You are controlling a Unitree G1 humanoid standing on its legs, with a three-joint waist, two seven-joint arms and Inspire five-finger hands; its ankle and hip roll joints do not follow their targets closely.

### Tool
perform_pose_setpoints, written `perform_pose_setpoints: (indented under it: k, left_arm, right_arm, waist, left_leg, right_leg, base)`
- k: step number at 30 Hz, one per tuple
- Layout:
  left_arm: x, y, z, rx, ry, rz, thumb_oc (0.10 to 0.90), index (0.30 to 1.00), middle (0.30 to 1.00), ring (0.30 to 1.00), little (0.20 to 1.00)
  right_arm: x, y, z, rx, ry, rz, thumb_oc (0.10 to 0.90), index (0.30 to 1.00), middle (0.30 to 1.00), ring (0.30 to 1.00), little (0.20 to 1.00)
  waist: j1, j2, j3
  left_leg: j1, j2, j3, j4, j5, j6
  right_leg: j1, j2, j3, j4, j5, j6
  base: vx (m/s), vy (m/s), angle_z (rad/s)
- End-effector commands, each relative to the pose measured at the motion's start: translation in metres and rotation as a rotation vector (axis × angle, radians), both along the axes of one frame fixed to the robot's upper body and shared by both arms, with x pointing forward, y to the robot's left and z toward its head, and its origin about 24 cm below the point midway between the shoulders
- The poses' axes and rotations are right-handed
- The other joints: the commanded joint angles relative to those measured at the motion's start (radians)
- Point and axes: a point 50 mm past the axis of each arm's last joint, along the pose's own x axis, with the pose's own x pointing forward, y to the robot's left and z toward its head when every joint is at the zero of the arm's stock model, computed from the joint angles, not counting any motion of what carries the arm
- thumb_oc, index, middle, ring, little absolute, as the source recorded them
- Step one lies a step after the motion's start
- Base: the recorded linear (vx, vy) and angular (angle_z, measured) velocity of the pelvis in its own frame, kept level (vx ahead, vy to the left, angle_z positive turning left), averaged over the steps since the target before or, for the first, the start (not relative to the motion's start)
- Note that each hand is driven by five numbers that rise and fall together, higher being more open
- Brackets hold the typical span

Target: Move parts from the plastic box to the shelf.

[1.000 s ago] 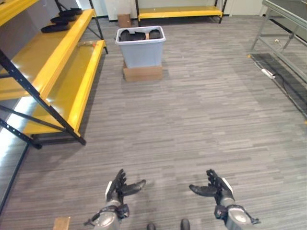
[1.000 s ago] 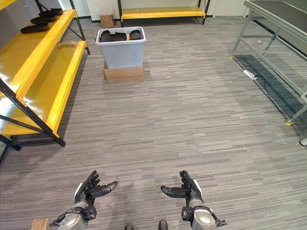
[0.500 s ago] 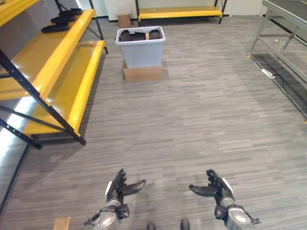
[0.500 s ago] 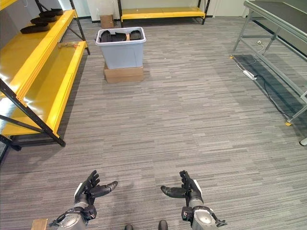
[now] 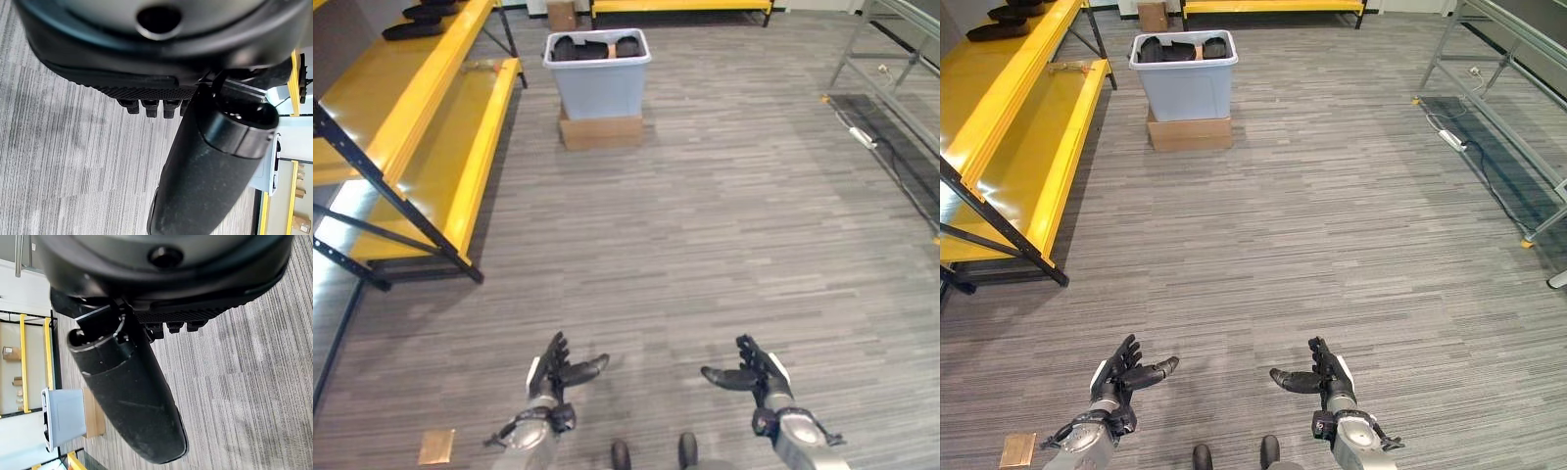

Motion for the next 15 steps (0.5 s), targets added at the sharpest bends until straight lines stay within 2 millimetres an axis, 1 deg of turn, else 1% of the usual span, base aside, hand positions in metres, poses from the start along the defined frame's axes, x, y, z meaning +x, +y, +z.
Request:
perform_pose_setpoints:
  k: [1,2,3,4,6,7,8,9,10,11,12,13,14,15]
  left_arm:
    - [0.023,0.017,0.037,0.104,-0.208,-0.024,0.9,1.0,1.0,1.0,1.0]
    - [0.023,0.017,0.038,0.112,-0.21,-0.03,0.9,1.0,1.0,1.0,1.0]
    - [0.023,0.018,0.038,0.114,-0.209,-0.029,0.9,1.0,1.0,1.0,1.0]
    - [0.021,0.019,0.037,0.115,-0.205,-0.024,0.9,1.0,1.0,1.0,1.0]
    - [0.021,0.02,0.038,0.114,-0.21,-0.024,0.9,1.0,1.0,1.0,1.0]
    - [0.021,0.02,0.037,0.107,-0.209,-0.023,0.9,1.0,1.0,1.0,1.0]
    - [0.021,0.019,0.037,0.105,-0.209,-0.023,0.9,1.0,1.0,1.0,1.0]
    - [0.021,0.019,0.037,0.105,-0.209,-0.029,0.9,1.0,1.0,1.0,1.0]
    - [0.021,0.018,0.036,0.105,-0.209,-0.036,0.9,1.0,1.0,1.0,1.0]
    - [0.021,0.017,0.036,0.104,-0.211,-0.043,0.9,1.0,1.0,1.0,1.0]
    - [0.02,0.016,0.035,0.1,-0.204,-0.048,0.9,1.0,1.0,1.0,1.0]
    - [0.021,0.01,0.033,0.083,-0.205,-0.058,0.9,1.0,1.0,1.0,1.0]
    - [0.021,0.009,0.033,0.082,-0.205,-0.058,0.9,1.0,1.0,1.0,1.0]
    - [0.024,0.005,0.034,0.067,-0.212,-0.069,0.9,1.0,1.0,1.0,1.0]
  right_arm:
    - [0.018,0.006,0.031,0.016,-0.196,0.022,0.9,1.0,1.0,1.0,1.0]
    - [0.017,0.007,0.03,0.02,-0.192,0.023,0.9,1.0,1.0,1.0,1.0]
    - [0.017,0.007,0.029,0.019,-0.188,0.024,0.9,1.0,1.0,1.0,1.0]
    - [0.017,0.005,0.028,0.017,-0.178,0.02,0.9,1.0,1.0,1.0,1.0]
    - [0.017,0.003,0.029,0.008,-0.181,0.023,0.9,1.0,1.0,1.0,1.0]
    - [0.017,0.001,0.029,0.002,-0.18,0.02,0.9,1.0,1.0,1.0,1.0]
    - [0.017,0.0,0.029,0.0,-0.18,0.018,0.9,1.0,1.0,1.0,1.0]
    - [0.017,-0.002,0.029,-0.004,-0.177,0.016,0.9,1.0,1.0,1.0,1.0]
    - [0.017,-0.003,0.029,-0.012,-0.18,0.015,0.9,1.0,1.0,1.0,1.0]
    - [0.016,-0.003,0.03,-0.012,-0.181,0.017,0.9,1.0,1.0,1.0,1.0]
    - [0.013,-0.004,0.028,-0.01,-0.173,0.017,0.9,1.0,1.0,1.0,1.0]
    - [0.01,-0.007,0.027,-0.012,-0.167,0.01,0.9,1.0,1.0,1.0,1.0]
    - [0.01,-0.007,0.027,-0.013,-0.167,0.009,0.9,1.0,1.0,1.0,1.0]
    - [0.011,-0.01,0.029,-0.017,-0.173,0.008,0.9,1.0,1.0,1.0,1.0]
  waist:
    - [-0.02,-0.016,0.01]
    - [-0.029,-0.004,0.021]
    - [-0.029,-0.001,0.022]
    - [-0.042,-0.001,0.018]
    - [-0.058,-0.01,0.017]
    - [-0.066,-0.01,0.013]
    - [-0.068,-0.016,0.008]
    - [-0.074,-0.019,0.001]
    - [-0.083,-0.015,-0.004]
    - [-0.089,-0.018,-0.012]
    - [-0.09,-0.019,-0.023]
    - [-0.091,-0.016,-0.046]
    - [-0.092,-0.015,-0.047]
    - [-0.104,-0.003,-0.056]
  left_leg:
    - [0.045,0.008,-0.02,0.115,-0.114,-0.006]
    - [0.059,0.013,-0.024,0.109,-0.117,-0.001]
    - [0.078,0.009,-0.022,0.098,-0.123,0.0]
    - [0.132,-0.006,-0.028,0.07,-0.14,-0.003]
    - [0.179,-0.024,-0.046,0.046,-0.154,-0.006]
    - [0.204,-0.025,-0.054,0.03,-0.163,-0.015]
    - [0.219,-0.032,-0.056,0.021,-0.168,-0.02]
    - [0.239,-0.032,-0.059,0.01,-0.174,-0.026]
    - [0.255,-0.025,-0.062,0.001,-0.178,-0.035]
    - [0.264,-0.026,-0.07,0.0,-0.18,-0.04]
    - [0.274,-0.023,-0.076,-0.001,-0.181,-0.048]
    - [0.282,-0.017,-0.084,0.006,-0.184,-0.059]
    - [0.282,-0.016,-0.085,0.007,-0.185,-0.06]
    - [0.273,0.007,-0.1,0.028,-0.167,-0.07]
  right_leg:
    - [-0.085,-0.096,0.032,0.302,0.126,0.062]
    - [-0.123,-0.081,0.035,0.344,0.116,0.056]
    - [-0.15,-0.083,0.029,0.354,0.107,0.054]
    - [-0.189,-0.072,-0.003,0.256,0.1,0.049]
    - [-0.218,-0.055,-0.035,0.125,0.103,0.05]
    - [-0.211,-0.053,-0.07,0.027,0.111,0.051]
    - [-0.211,-0.053,-0.095,-0.039,0.12,0.053]
    - [-0.206,-0.042,-0.123,-0.113,0.134,0.057]
    - [-0.204,-0.025,-0.124,-0.165,0.149,0.057]
    - [-0.205,-0.016,-0.109,-0.191,0.156,0.058]
    - [-0.184,0.0,-0.096,-0.213,0.158,0.051]
    - [-0.16,0.007,-0.083,-0.216,0.178,0.04]
    - [-0.159,0.007,-0.085,-0.217,0.178,0.04]
    - [-0.177,0.014,-0.09,-0.164,0.163,0.025]
  base:
    - [0.03,0.249,0.32]
    - [0.07,0.214,0.62]
    - [0.22,0.135,0.41]
    - [0.29,0.075,0.18]
    - [0.31,0.014,-0.28]
    - [0.3,-0.031,-0.12]
    - [0.32,-0.046,0.11]
    - [0.33,-0.05,0.23]
    - [0.33,-0.058,0.22]
    - [0.32,-0.065,0.2]
    - [0.41,-0.084,0.36]
    - [0.31,-0.064,0.7]
    - [0.39,-0.117,0.76]
    - [0.28,-0.118,0.64]
